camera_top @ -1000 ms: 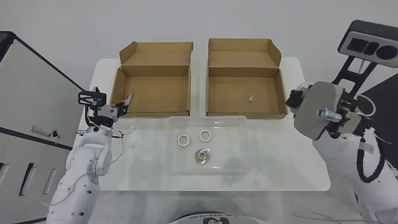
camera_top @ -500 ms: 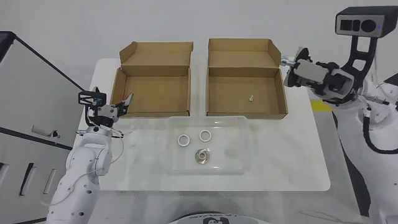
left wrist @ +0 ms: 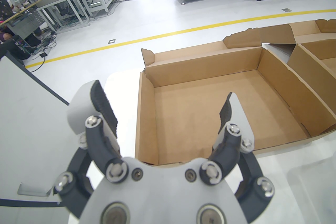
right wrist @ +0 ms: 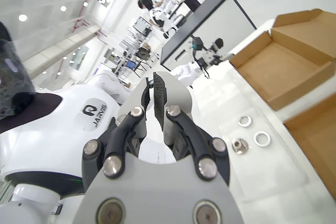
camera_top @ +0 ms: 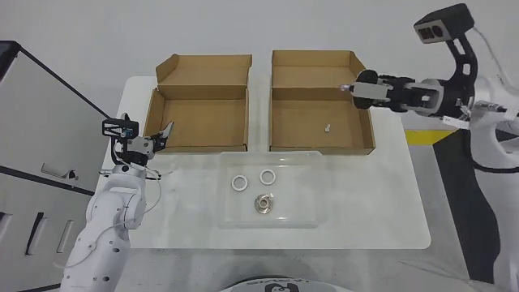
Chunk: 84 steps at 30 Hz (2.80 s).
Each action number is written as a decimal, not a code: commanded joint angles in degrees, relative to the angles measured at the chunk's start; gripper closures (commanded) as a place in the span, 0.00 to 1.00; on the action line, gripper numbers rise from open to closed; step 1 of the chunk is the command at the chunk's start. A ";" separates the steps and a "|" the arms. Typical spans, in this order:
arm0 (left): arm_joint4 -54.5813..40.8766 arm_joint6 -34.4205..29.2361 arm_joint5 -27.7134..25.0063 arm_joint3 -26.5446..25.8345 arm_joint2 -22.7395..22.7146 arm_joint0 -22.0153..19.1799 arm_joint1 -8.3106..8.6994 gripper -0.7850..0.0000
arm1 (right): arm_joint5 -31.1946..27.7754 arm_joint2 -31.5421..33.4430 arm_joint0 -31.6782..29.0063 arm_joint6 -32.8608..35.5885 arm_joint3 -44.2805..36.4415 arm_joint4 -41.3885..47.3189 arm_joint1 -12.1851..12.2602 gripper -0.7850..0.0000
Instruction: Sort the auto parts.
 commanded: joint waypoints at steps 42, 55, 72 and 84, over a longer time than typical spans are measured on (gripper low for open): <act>0.00 0.00 0.00 0.00 0.00 0.00 0.00 0.00 | -0.28 -33.76 27.13 9.12 32.84 -31.29 -4.61 1.00; 0.00 0.00 0.00 0.00 0.00 0.00 0.00 0.00 | -4.03 -42.20 32.28 7.43 44.31 -30.65 -8.64 1.00; 0.00 0.00 0.00 0.00 0.00 0.00 0.00 0.00 | -6.81 -48.39 33.30 4.45 52.97 -31.57 -12.55 1.00; 0.00 0.00 0.00 0.00 0.00 0.00 0.00 0.00 | -6.00 -49.40 31.07 3.55 53.77 -32.85 -13.25 1.00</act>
